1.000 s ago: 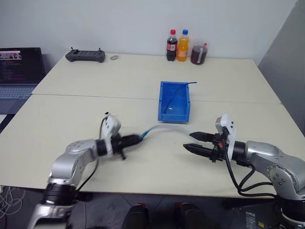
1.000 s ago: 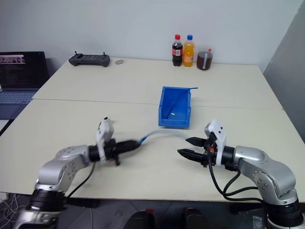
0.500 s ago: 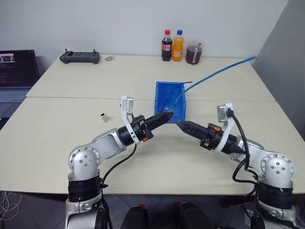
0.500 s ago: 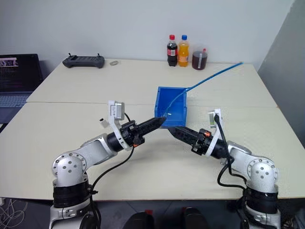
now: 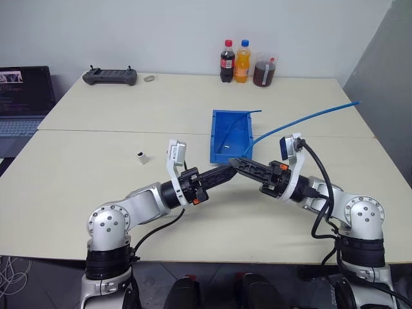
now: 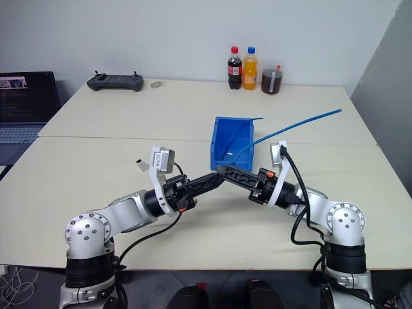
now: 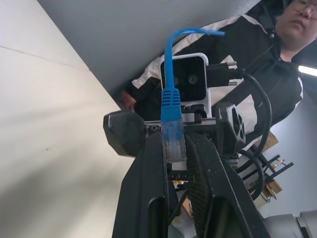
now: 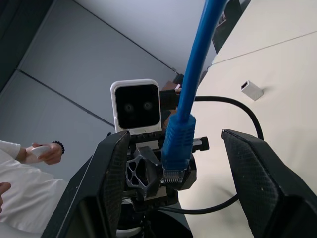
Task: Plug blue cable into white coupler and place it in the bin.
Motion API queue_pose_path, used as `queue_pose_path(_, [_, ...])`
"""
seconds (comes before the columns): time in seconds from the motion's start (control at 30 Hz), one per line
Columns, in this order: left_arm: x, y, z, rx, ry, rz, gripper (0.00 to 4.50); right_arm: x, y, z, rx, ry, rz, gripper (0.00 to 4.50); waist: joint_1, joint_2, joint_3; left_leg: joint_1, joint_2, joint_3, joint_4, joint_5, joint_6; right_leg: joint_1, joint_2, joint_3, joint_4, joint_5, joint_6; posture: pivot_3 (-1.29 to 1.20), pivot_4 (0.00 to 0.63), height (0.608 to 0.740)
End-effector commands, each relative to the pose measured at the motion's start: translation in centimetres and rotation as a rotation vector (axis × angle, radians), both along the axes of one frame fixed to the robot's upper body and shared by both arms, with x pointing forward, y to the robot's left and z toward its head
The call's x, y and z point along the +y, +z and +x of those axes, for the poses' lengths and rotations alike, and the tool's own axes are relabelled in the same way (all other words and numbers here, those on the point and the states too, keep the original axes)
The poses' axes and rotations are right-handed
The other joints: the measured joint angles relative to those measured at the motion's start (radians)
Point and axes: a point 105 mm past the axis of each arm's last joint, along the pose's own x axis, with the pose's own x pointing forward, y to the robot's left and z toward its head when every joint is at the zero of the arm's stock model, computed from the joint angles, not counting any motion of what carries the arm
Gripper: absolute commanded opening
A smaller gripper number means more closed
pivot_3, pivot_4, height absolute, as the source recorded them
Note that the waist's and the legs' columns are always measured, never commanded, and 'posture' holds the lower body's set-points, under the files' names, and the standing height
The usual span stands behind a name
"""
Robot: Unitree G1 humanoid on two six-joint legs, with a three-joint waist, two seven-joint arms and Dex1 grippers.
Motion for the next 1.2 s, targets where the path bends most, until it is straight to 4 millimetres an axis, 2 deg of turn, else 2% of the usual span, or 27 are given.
queue_pose_path(0.03, [-0.1,1.0,-0.4,-0.038,-0.017,-0.020,0.24,-0.2,1.2,-0.1,-0.038,0.008,0.028,2.38,0.000,0.000,0.000,0.000,0.000,0.000,0.000,0.000,0.000,0.000,0.000,0.000,0.000,0.000,0.000,0.00,0.150,0.740])
queue_pose_path(0.37, [0.1,0.8,-0.4,-0.035,-0.012,-0.014,0.24,-1.0,0.8,-0.1,-0.029,0.004,0.010,0.24,0.000,0.000,0.000,0.000,0.000,0.000,0.000,0.000,0.000,0.000,0.000,0.000,0.000,0.000,0.000,0.00,0.150,0.740])
queue_pose_path(0.6, [0.2,1.0,-0.2,-0.042,-0.007,-0.010,0.24,-1.4,0.7,-1.0,-0.030,0.059,-0.004,0.17,0.000,0.000,0.000,0.000,0.000,0.000,0.000,0.000,0.000,0.000,0.000,0.000,-0.001,0.000,0.000,0.00,0.150,0.740])
queue_pose_path(0.83, [0.4,1.1,-0.2,-0.087,0.002,0.019,0.24,-1.4,0.6,-0.3,-0.048,0.032,-0.032,0.17,0.000,0.000,0.000,0.000,0.000,0.000,-0.001,0.000,0.000,0.000,0.000,0.000,-0.001,-0.001,0.002,0.00,0.150,0.740])
queue_pose_path(0.87, [0.5,1.2,-0.4,-0.091,-0.007,0.016,0.94,-1.4,0.7,-0.1,-0.054,0.026,-0.038,0.17,0.000,0.000,0.000,0.000,0.000,0.000,-0.001,0.000,0.000,0.000,0.000,0.000,-0.001,-0.001,0.002,0.00,0.150,0.740])
queue_pose_path(0.9, [0.6,1.2,-0.5,-0.096,-0.008,0.016,1.03,-1.3,0.7,0.0,-0.060,0.019,-0.042,0.17,0.000,0.000,0.000,0.000,0.000,0.000,-0.001,0.000,0.000,0.000,0.000,0.000,-0.001,-0.001,0.002,0.00,0.150,0.740])
queue_pose_path(1.1, [1.5,1.6,-1.2,-0.119,-0.020,0.025,2.23,-1.0,1.1,0.5,-0.089,0.023,-0.057,0.17,0.000,0.001,0.001,0.000,0.000,0.001,-0.001,0.000,0.000,-0.001,0.000,0.001,-0.002,-0.001,0.002,0.00,0.150,0.740])
queue_pose_path(1.2, [2.5,1.1,-2.8,-0.130,-0.041,0.085,2.85,-1.2,1.2,1.0,-0.091,0.028,-0.065,0.17,-0.002,0.001,0.001,0.000,0.000,0.001,-0.002,0.000,0.000,-0.001,0.000,0.001,-0.003,-0.001,0.002,0.00,0.150,0.740])
